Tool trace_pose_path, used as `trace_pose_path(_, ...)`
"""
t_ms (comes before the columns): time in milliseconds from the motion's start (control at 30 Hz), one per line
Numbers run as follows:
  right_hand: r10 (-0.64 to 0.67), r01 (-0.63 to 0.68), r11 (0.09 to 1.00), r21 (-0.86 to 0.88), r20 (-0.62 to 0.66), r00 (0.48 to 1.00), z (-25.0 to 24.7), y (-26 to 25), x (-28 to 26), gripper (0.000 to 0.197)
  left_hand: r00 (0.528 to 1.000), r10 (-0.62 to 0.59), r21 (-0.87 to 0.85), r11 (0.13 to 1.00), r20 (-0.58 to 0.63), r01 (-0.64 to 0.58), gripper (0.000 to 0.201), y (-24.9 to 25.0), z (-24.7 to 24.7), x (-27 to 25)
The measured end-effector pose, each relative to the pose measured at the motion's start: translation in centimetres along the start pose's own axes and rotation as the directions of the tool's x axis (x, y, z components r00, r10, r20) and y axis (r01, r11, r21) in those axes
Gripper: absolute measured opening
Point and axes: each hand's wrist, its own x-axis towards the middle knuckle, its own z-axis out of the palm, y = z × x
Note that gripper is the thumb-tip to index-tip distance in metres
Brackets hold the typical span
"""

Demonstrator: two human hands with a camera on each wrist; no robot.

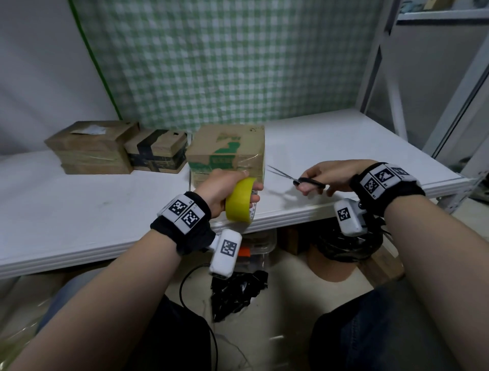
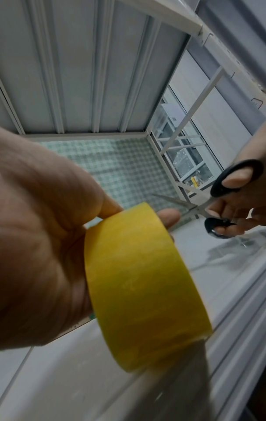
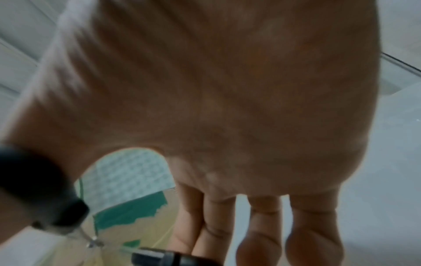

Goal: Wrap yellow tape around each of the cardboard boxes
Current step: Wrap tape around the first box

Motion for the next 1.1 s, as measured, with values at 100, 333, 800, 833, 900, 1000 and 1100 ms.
trace_pose_path(100,0.019,-0.018,0.999,-0.033,0.040,0.999,0.1,-0.4,0.0,0.072,1.000,-0.001,0.004,1.000,-0.007,0.001,0.024,0.0,0.0,0.0)
trace_pose_path(333,-0.029,0.034,0.997,-0.070,0.068,0.997,1.1,-3.6,1.7,0.081,1.000,0.007,-0.004,1.000,-0.007,-0.007,0.027,0.0,0.0,-0.1)
trace_pose_path(800,-0.118,0.111,0.989,-0.100,-0.072,0.990,1.0,-4.7,3.4,0.024,1.000,-0.024,0.030,0.999,0.014,0.023,0.026,0.3,-0.4,-0.1)
trace_pose_path(833,-0.110,0.100,0.988,-0.115,-0.081,0.991,1.0,-4.6,3.4,0.030,1.000,-0.025,0.038,0.999,0.019,0.024,0.026,0.4,-0.4,-0.2)
trace_pose_path(900,-0.080,0.074,0.978,-0.197,-0.022,0.997,1.0,-4.5,3.5,0.053,0.999,-0.034,0.052,0.998,0.030,0.033,0.027,0.5,-0.6,-0.3)
trace_pose_path(1000,-0.036,0.058,0.969,-0.241,0.094,0.995,1.1,-4.6,3.3,0.076,0.997,-0.058,0.076,0.996,0.045,0.054,0.028,0.8,-0.8,-0.6)
trace_pose_path(1100,-0.031,0.058,0.968,-0.243,0.113,0.993,1.0,-5.0,2.8,0.074,0.996,-0.080,0.099,0.992,0.047,0.075,0.028,0.9,-1.0,-0.7)
